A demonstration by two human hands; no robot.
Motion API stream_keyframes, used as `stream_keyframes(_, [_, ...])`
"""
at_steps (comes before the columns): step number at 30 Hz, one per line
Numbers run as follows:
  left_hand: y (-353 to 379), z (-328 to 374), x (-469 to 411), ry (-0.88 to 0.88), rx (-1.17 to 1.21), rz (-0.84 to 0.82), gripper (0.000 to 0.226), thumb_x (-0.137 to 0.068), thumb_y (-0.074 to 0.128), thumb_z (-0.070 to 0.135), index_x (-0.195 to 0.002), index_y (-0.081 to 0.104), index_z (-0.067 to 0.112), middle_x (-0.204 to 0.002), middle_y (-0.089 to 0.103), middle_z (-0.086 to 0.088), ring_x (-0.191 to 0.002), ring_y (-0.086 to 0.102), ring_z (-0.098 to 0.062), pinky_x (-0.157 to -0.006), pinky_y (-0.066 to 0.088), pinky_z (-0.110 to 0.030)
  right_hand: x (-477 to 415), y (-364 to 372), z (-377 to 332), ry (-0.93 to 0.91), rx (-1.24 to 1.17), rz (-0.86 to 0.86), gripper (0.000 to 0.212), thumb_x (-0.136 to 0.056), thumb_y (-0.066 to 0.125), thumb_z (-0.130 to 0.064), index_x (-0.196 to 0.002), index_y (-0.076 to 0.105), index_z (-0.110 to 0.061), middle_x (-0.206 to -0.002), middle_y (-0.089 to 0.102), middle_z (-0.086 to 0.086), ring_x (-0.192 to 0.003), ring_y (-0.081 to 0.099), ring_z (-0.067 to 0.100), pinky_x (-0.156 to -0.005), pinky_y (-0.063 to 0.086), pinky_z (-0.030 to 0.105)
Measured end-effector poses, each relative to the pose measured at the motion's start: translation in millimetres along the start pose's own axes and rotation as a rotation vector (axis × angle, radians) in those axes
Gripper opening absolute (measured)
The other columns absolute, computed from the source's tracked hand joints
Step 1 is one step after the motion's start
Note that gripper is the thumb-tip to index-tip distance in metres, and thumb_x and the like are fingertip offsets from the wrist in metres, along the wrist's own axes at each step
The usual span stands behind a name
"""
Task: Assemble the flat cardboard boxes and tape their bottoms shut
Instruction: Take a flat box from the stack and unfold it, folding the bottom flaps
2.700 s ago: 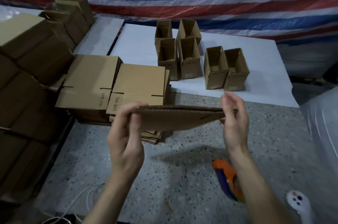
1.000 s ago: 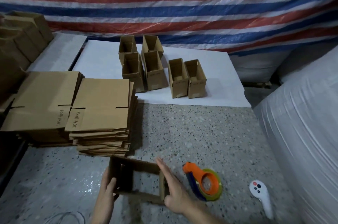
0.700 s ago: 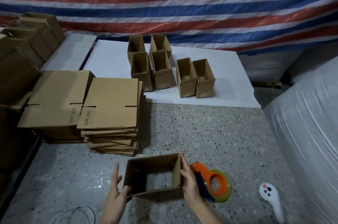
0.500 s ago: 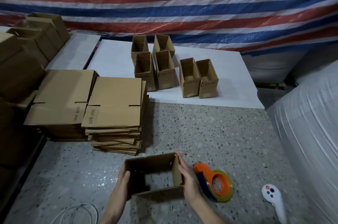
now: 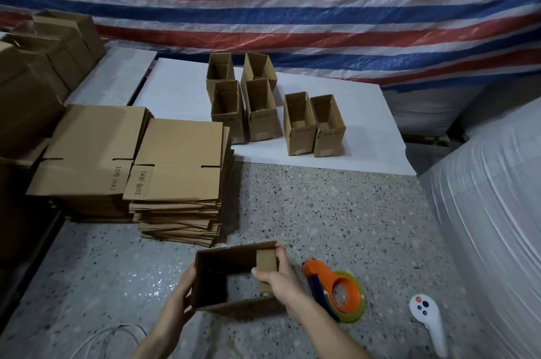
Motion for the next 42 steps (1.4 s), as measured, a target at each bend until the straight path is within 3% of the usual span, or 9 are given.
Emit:
stream_keyframes(1, [6.8, 5.6, 6.4, -0.018, 0.028, -0.148, 0.036, -0.066, 0.062, 0.078, -0.1, 0.065, 0.068, -0.127, 0.062, 0.01, -0.112, 0.057, -0.014, -0.091, 0.046, -0.041, -2.4, 2.0, -4.0, 0.017, 0.017, 0.008, 0.084, -0.086, 0.078, -0.027, -0.15, 0.025, -0.043, -0.124, 0.052, -0.012, -0.109, 0.053, 0.008, -0.091, 0.046, 0.02])
stream_keyframes(6, [-5.1, -4.4, -4.7, -0.233, -0.041, -0.214, 0.065, -0.049, 0.082, 0.076, -0.109, 0.071, 0.053, -0.129, 0.067, 0.004, -0.12, 0.058, -0.024, -0.087, 0.05, -0.041, -12.8, -5.5, -12.1, 0.124, 0.148, -0.061, 0.109, -0.084, 0.079, -0.035, -0.16, 0.0, -0.032, -0.164, 0.024, 0.005, -0.147, 0.027, 0.028, -0.117, 0.027, 0.04])
stream_keyframes(18, [-1.5, 5.6, -3.3, -0.21, -0.063, -0.186, 0.069, -0.068, 0.075, 0.059, -0.131, 0.06, 0.034, -0.132, 0.064, 0.001, -0.118, 0.06, -0.031, -0.092, 0.051, -0.04, -9.8, -4.5, -13.1, 0.124, 0.103, -0.119, 0.102, -0.094, 0.068, -0.033, -0.159, -0.01, -0.029, -0.168, 0.007, 0.007, -0.152, 0.014, 0.029, -0.121, 0.019, 0.045])
stream_keyframes(22, [7.7, 12.1, -1.9, -0.228, -0.163, -0.184, 0.063, -0.072, 0.081, 0.047, -0.128, 0.058, 0.031, -0.124, 0.066, -0.003, -0.109, 0.065, -0.029, -0.08, 0.055, -0.038, -9.5, -5.1, -14.1, 0.135, 0.086, -0.138, 0.1, -0.096, 0.065, -0.03, -0.158, -0.013, -0.027, -0.168, 0.001, 0.008, -0.153, 0.011, 0.031, -0.121, 0.017, 0.048])
stream_keyframes(27, [41.1, 18.3, -11.5, -0.118, -0.465, 0.008, 0.054, -0.083, 0.081, 0.02, -0.124, 0.05, 0.005, -0.105, 0.064, -0.012, -0.095, 0.062, -0.03, -0.082, 0.052, -0.04, -8.9, -4.6, -15.4, 0.137, 0.093, -0.15, 0.099, -0.096, 0.065, -0.03, -0.159, -0.011, -0.027, -0.168, 0.002, 0.009, -0.153, 0.012, 0.032, -0.121, 0.015, 0.049])
stream_keyframes(32, [37.5, 24.2, -13.2, -0.178, -0.451, -0.043, 0.052, -0.084, 0.08, 0.018, -0.124, 0.048, 0.008, -0.109, 0.062, -0.014, -0.096, 0.062, -0.03, -0.071, 0.049, -0.036, -3.1, -10.2, -14.2, 0.072, 0.124, -0.117, 0.092, -0.094, 0.068, -0.036, -0.158, 0.003, -0.039, -0.165, 0.018, 0.002, -0.144, 0.028, 0.02, -0.115, 0.026, 0.035])
stream_keyframes(36, [41.5, 20.5, -15.1, -0.108, -0.516, -0.041, 0.055, -0.087, 0.077, 0.015, -0.132, 0.047, 0.003, -0.111, 0.06, -0.013, -0.096, 0.058, -0.027, -0.072, 0.045, -0.035, 7.5, -16.4, -4.4, -0.103, 0.035, -0.036, 0.064, -0.099, 0.061, -0.023, -0.141, 0.03, -0.06, -0.164, 0.019, -0.009, -0.15, 0.023, 0.021, -0.122, 0.025, 0.05])
stream_keyframes(39, [42.4, 20.1, -13.4, -0.106, -0.537, -0.044, 0.058, -0.089, 0.075, 0.019, -0.137, 0.045, 0.005, -0.119, 0.06, -0.016, -0.107, 0.057, -0.032, -0.087, 0.044, -0.037, 26.2, -18.4, 5.1, -0.207, 0.077, -0.048, 0.051, -0.087, 0.065, -0.058, -0.129, 0.039, -0.073, -0.151, 0.025, -0.032, -0.144, 0.023, 0.0, -0.121, 0.021, 0.03])
stream_keyframes(42, [41.1, 20.7, -12.2, -0.111, -0.528, -0.06, 0.059, -0.09, 0.075, 0.019, -0.138, 0.044, 0.005, -0.121, 0.06, -0.017, -0.11, 0.057, -0.034, -0.092, 0.045, -0.039, 37.6, -20.6, 14.0, -0.365, 0.263, -0.096, 0.068, -0.073, 0.065, -0.075, -0.135, 0.038, -0.07, -0.149, 0.01, -0.043, -0.127, 0.003, -0.036, -0.096, 0.009, 0.0])
Point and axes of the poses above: each hand's wrist, its own x-axis away from the middle knuckle, its own y-axis out of the palm, z = x × y, the point moved 1 cm from there along -x, towards the middle knuckle
